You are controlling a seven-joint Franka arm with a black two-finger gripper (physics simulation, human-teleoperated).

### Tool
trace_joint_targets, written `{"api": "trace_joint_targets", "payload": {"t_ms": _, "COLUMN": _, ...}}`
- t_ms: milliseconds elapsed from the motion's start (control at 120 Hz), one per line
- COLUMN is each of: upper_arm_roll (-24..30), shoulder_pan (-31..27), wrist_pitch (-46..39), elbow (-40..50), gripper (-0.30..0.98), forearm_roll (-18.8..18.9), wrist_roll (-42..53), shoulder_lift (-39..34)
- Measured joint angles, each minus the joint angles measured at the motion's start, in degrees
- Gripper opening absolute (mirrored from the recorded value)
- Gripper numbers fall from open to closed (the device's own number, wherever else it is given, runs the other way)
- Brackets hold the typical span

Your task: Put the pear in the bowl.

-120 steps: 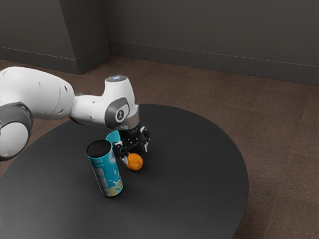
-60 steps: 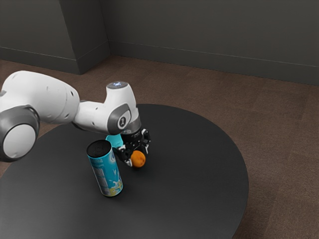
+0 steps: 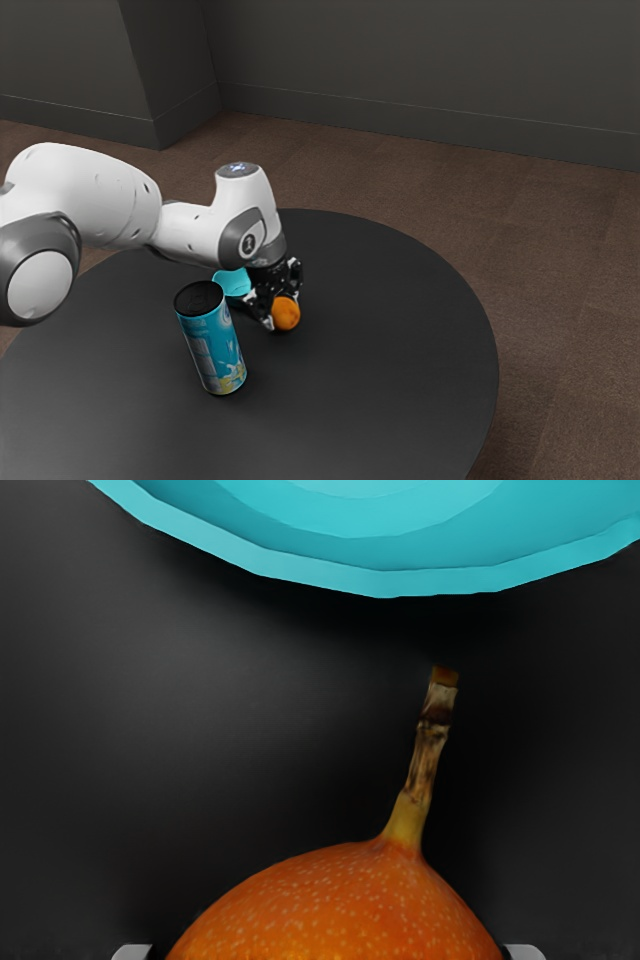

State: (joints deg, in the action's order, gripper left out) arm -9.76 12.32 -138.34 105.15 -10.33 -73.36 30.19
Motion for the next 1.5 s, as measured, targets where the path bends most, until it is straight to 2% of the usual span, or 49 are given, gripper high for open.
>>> {"api": "trace_joint_targets", "payload": {"t_ms": 225, "upper_arm_roll": 0.00, "shoulder_pan": 1.38, "wrist_pitch": -0.01, "elbow": -1.57, "gripper": 0.31, "forearm_roll": 0.10, "wrist_roll": -0.14, "shoulder_lift": -0.32}}
{"api": "trace_joint_targets", "payload": {"t_ms": 433, "upper_arm_roll": -0.09, "shoulder_pan": 1.63, "wrist_pitch": 0.28, "elbow": -4.00, "gripper": 0.20, "forearm_roll": 0.44, "wrist_roll": 0.04, "shoulder_lift": -1.68}}
{"api": "trace_joint_targets", "payload": {"t_ms": 808, "upper_arm_roll": -5.55, "shoulder_pan": 0.79, "wrist_pitch": 4.61, "elbow": -5.66, "gripper": -0.02, "forearm_roll": 3.71, "wrist_roll": 0.45, "shoulder_lift": -4.38}}
{"api": "trace_joint_targets", "payload": {"t_ms": 1200, "upper_arm_roll": -6.49, "shoulder_pan": -2.05, "wrist_pitch": 9.35, "elbow": -10.67, "gripper": -0.09, "forearm_roll": 9.94, "wrist_roll": 1.14, "shoulder_lift": -0.67}}
{"api": "trace_joint_targets", "payload": {"t_ms": 1500, "upper_arm_roll": -6.66, "shoulder_pan": -2.57, "wrist_pitch": 10.56, "elbow": -11.16, "gripper": -0.11, "forearm_roll": 11.17, "wrist_roll": 1.49, "shoulder_lift": 1.66}}
